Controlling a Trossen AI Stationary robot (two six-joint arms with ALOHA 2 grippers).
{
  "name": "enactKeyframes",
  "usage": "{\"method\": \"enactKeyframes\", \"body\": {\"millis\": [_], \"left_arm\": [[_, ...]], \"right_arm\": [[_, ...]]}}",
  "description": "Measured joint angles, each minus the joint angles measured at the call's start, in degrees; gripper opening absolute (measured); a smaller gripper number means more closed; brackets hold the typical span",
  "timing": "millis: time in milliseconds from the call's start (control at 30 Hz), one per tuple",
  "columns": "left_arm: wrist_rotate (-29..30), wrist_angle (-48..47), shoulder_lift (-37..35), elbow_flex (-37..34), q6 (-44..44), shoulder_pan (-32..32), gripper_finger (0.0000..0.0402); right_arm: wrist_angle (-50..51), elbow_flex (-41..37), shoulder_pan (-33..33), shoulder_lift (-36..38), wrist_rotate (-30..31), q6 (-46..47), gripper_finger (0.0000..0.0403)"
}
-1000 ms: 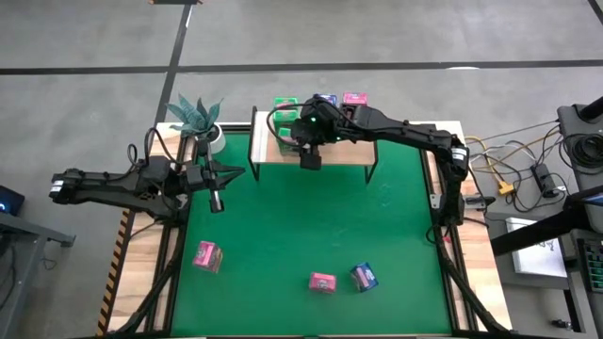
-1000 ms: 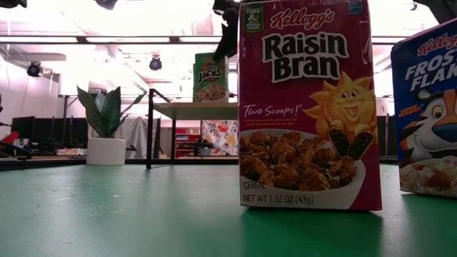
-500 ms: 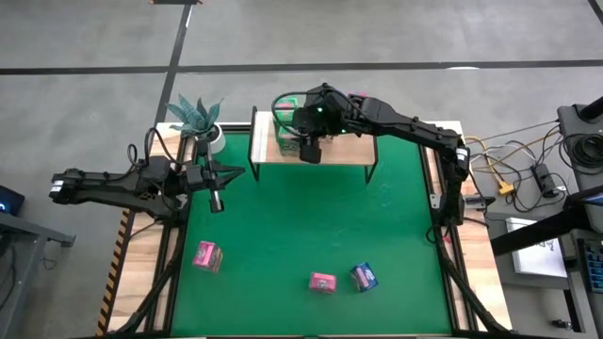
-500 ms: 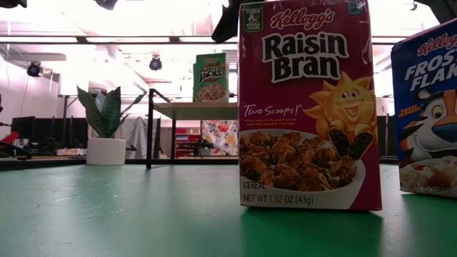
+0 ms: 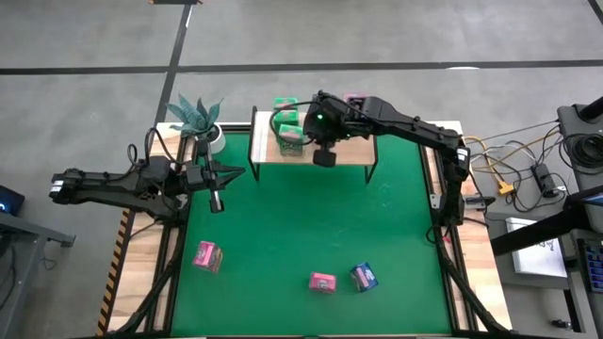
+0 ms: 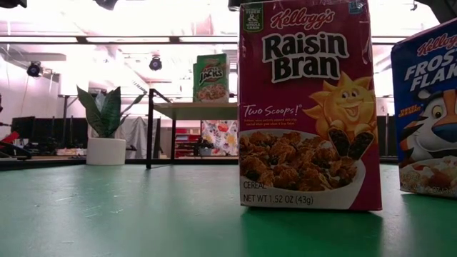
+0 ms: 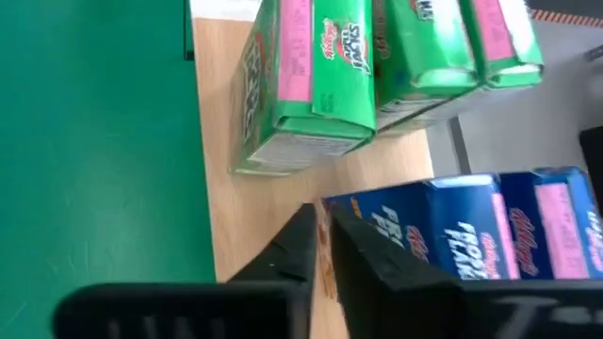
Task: Stack cereal on shelf
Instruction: Put the green cereal box on the shelf aligned with the other green cereal boxes
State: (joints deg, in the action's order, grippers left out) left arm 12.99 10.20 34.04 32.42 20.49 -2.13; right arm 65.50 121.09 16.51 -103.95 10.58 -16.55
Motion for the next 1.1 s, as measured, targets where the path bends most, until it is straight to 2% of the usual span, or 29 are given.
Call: {"method": "enactKeyframes", "body": {"millis": [667, 1100], "left_arm": [[0.00, 0.11, 0.00, 0.00, 0.00, 0.00, 0.0000], [0.00, 0.00, 0.00, 0.00, 0.02, 0.00, 0.0000]], "right_arm": [[-16.99, -6.49, 0.04, -0.16, 0.03, -5.62, 0.0012], [-19.50, -7.02, 0.02, -0.16, 1.70, -9.11, 0.0012]]}}
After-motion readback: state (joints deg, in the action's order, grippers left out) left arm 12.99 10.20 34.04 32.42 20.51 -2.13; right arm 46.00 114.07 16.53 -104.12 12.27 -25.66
